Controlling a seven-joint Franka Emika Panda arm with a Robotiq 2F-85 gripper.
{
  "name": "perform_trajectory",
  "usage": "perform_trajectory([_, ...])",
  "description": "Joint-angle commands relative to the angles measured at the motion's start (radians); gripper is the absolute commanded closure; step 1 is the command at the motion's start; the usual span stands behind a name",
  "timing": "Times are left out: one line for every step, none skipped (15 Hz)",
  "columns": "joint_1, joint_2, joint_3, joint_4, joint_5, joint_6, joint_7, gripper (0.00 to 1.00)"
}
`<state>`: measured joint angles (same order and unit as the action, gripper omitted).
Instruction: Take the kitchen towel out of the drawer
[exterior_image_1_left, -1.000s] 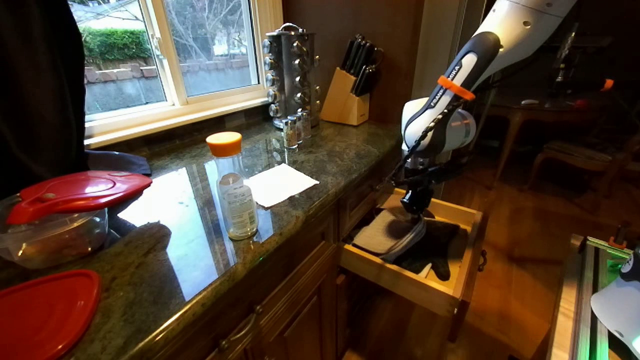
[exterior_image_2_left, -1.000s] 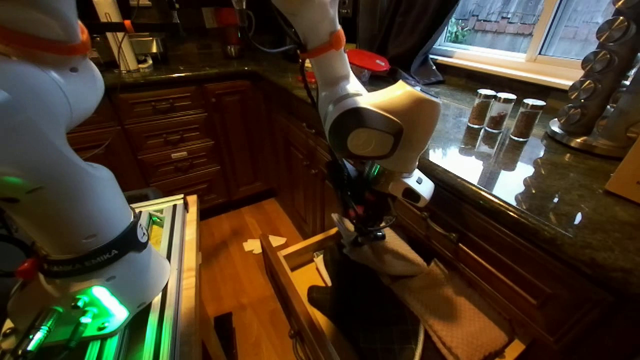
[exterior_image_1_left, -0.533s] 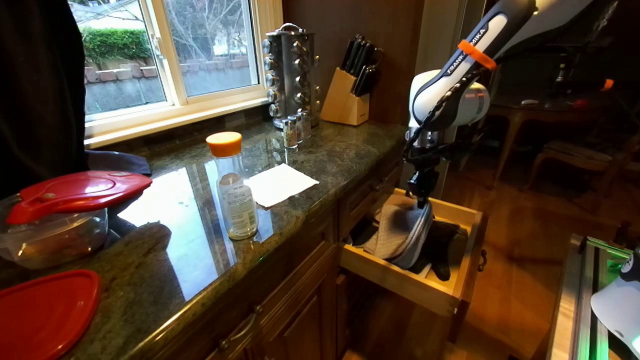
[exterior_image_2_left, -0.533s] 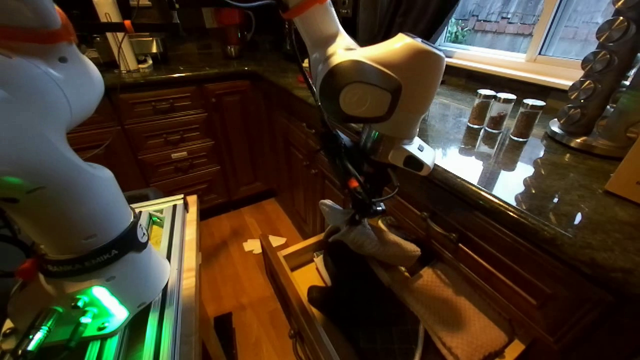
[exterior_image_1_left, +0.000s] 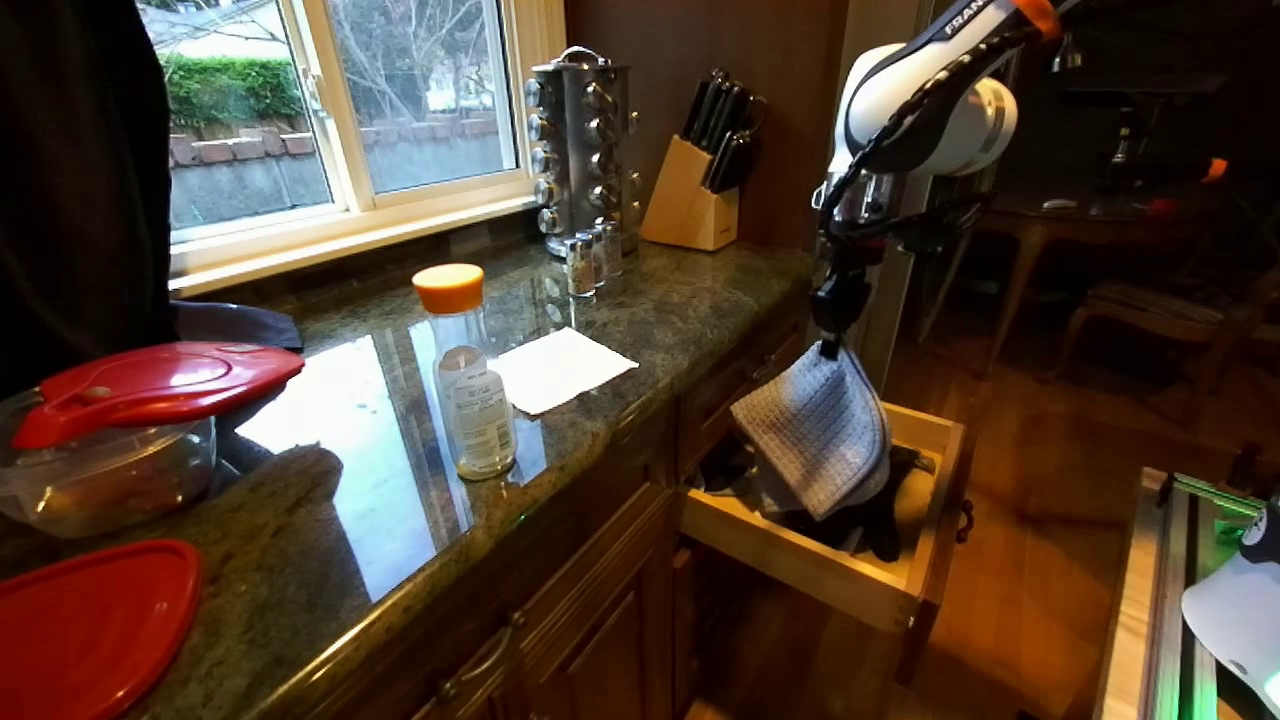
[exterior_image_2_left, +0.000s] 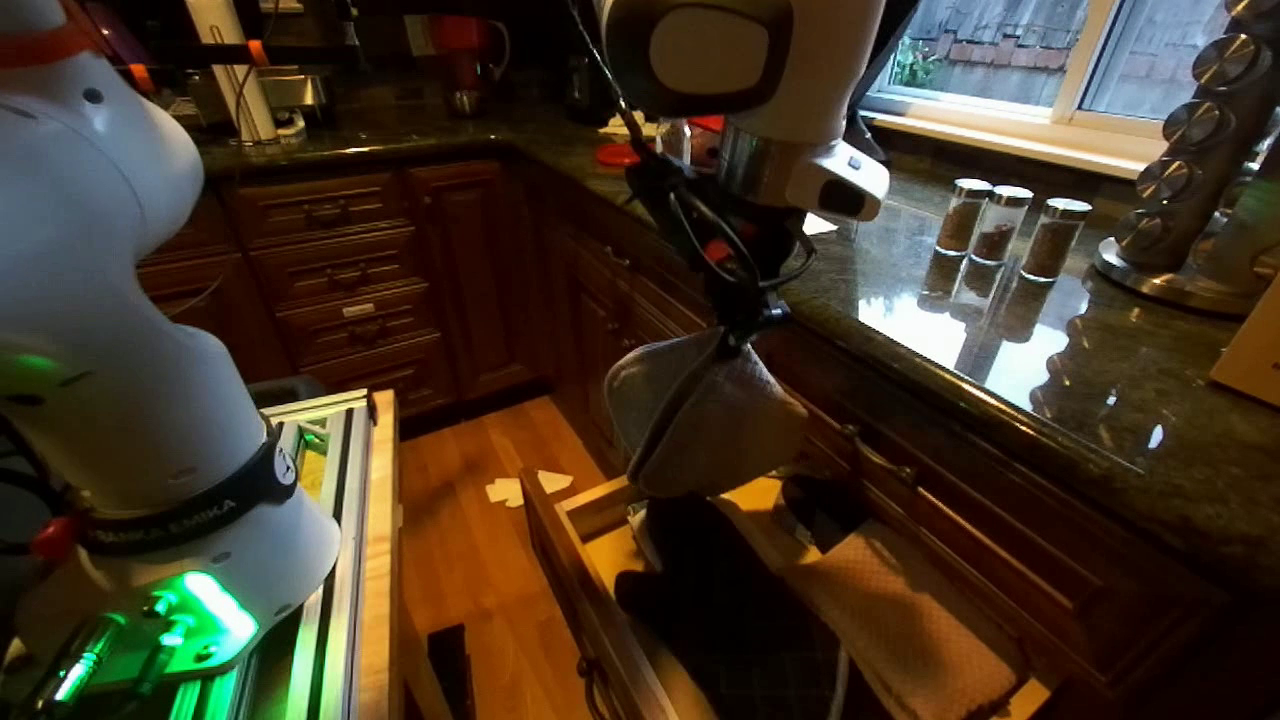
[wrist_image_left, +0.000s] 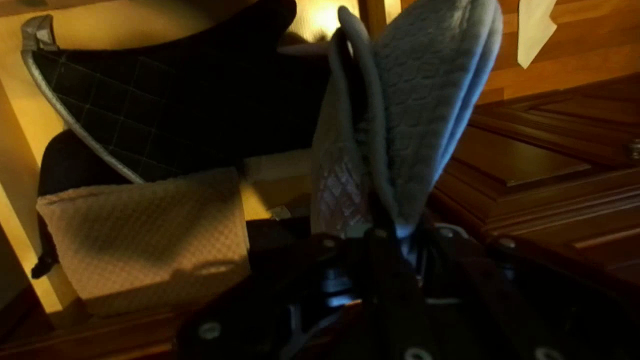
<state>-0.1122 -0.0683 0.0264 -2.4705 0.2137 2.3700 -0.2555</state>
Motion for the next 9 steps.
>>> perform_trajectory([0.053, -0.129, -0.029, -0.031, 0.034, -0.029, -0.028, 0.97])
perform_trajectory([0.065, -0.153, -0.032, -0.030, 0.033, -0.031, -0.030, 0.97])
perform_trajectory([0.076, -0.172, -0.035, -0.028, 0.029, -0.027, -0.029, 0.97])
perform_trajectory([0.086, -0.196, -0.037, -0.027, 0.025, -0.034, -0.026, 0.97])
perform_trajectory([0.097, -0.218, -0.040, -0.026, 0.025, -0.032, -0.027, 0.97])
perform_trajectory([0.107, -0.237, -0.044, -0.023, 0.024, -0.032, -0.029, 0.97])
perform_trajectory([0.116, -0.260, -0.047, -0.019, 0.021, -0.027, -0.031, 0.97])
perform_trajectory([0.126, -0.275, -0.055, -0.012, 0.028, -0.031, -0.040, 0.97])
perform_trajectory([0.134, -0.295, -0.061, -0.003, 0.026, -0.036, -0.046, 0.97])
